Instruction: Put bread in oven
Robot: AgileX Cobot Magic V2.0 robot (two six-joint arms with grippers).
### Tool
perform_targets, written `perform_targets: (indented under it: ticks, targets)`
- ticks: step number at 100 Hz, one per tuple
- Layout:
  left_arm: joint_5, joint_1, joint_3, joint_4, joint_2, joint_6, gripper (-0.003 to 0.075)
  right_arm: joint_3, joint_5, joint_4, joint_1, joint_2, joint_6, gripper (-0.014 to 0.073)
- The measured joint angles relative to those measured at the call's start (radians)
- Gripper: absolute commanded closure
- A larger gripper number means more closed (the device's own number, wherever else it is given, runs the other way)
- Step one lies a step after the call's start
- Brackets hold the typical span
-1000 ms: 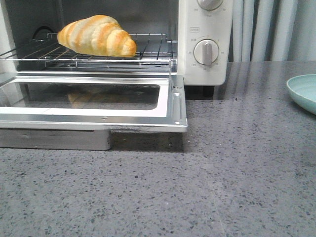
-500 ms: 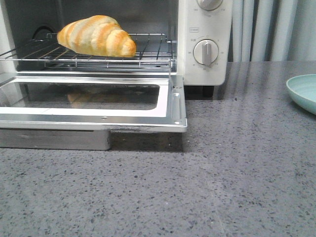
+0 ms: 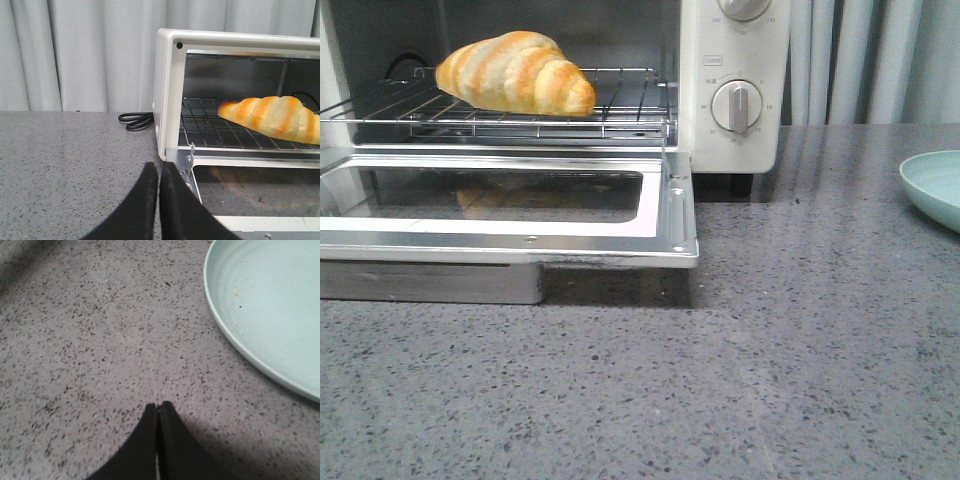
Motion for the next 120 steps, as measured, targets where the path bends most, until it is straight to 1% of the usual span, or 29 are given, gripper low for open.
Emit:
perform_targets:
  ticks: [10,17,32,56,86,104,120]
  targets:
    - [0.000,0.000,0.000,0.000,0.000,0.000,0.0741,0.038,-0.100,0.055,-0.065,-0.004,-0.072,0.0661]
    - [0.000,0.000,0.000,0.000,0.000,0.000,0.0741,0.056,-0.141,0.077,-0.104,-0.020,-0.116,0.0661]
    - [0.000,0.000,0.000,0.000,0.000,0.000,0.0741,0.083,-0.171,0.093,-0.167,-0.085,-0.177,0.0661]
    - [0.000,0.000,0.000,0.000,0.000,0.000,0.0741,0.143,-0.185,0.141,-0.277,-0.242,-0.283,0.0662]
    - [0.000,0.000,0.000,0.000,0.000,0.000,0.0741,0.210,-0.190,0.151,-0.375,-0.428,-0.319,0.0662]
    - [0.000,0.000,0.000,0.000,0.000,0.000,0.0741,0.252,-0.192,0.189,-0.446,-0.524,-0.349,0.0662]
    - [0.000,0.000,0.000,0.000,0.000,0.000,0.0741,0.253,-0.187,0.215,-0.492,-0.580,-0.358,0.0662]
